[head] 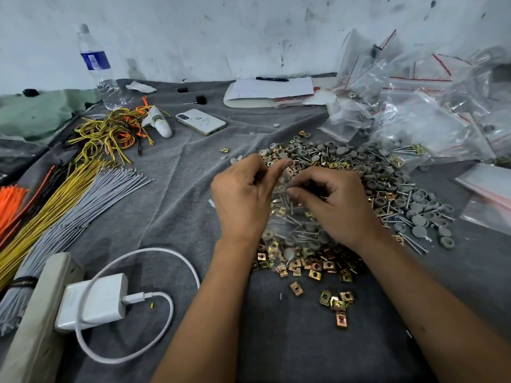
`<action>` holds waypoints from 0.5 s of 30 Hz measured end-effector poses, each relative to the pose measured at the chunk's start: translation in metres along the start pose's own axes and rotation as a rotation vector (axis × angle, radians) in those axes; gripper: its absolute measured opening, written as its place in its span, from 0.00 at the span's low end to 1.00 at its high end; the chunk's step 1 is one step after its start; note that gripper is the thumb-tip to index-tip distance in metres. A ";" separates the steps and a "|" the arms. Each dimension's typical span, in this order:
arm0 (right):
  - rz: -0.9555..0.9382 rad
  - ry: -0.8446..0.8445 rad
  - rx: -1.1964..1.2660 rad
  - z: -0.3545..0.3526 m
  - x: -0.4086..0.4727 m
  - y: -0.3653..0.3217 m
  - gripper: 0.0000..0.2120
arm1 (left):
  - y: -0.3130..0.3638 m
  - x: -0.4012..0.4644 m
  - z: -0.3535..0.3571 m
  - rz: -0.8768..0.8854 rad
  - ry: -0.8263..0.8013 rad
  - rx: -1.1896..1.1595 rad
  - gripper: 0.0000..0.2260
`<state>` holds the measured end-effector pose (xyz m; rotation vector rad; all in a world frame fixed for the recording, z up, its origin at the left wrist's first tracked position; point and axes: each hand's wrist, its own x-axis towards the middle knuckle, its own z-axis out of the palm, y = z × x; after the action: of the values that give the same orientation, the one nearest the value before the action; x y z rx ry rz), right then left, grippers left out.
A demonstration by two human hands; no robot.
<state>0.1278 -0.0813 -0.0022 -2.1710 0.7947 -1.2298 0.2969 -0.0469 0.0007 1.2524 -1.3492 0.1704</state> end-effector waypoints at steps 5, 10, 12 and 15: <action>0.058 -0.045 0.025 -0.001 -0.001 0.002 0.03 | 0.000 0.000 0.001 -0.088 0.047 -0.108 0.24; 0.092 -0.061 0.146 -0.004 0.000 0.000 0.06 | -0.002 0.001 -0.010 -0.149 0.048 0.154 0.30; 0.091 -0.036 0.157 -0.007 -0.001 -0.002 0.07 | -0.001 0.000 -0.010 -0.204 0.072 0.196 0.27; 0.095 -0.013 0.125 -0.005 -0.004 -0.003 0.07 | -0.001 0.002 -0.006 -0.241 0.125 0.140 0.27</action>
<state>0.1229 -0.0771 -0.0001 -2.0161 0.7857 -1.1844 0.3024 -0.0441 0.0032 1.4860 -1.0838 0.1729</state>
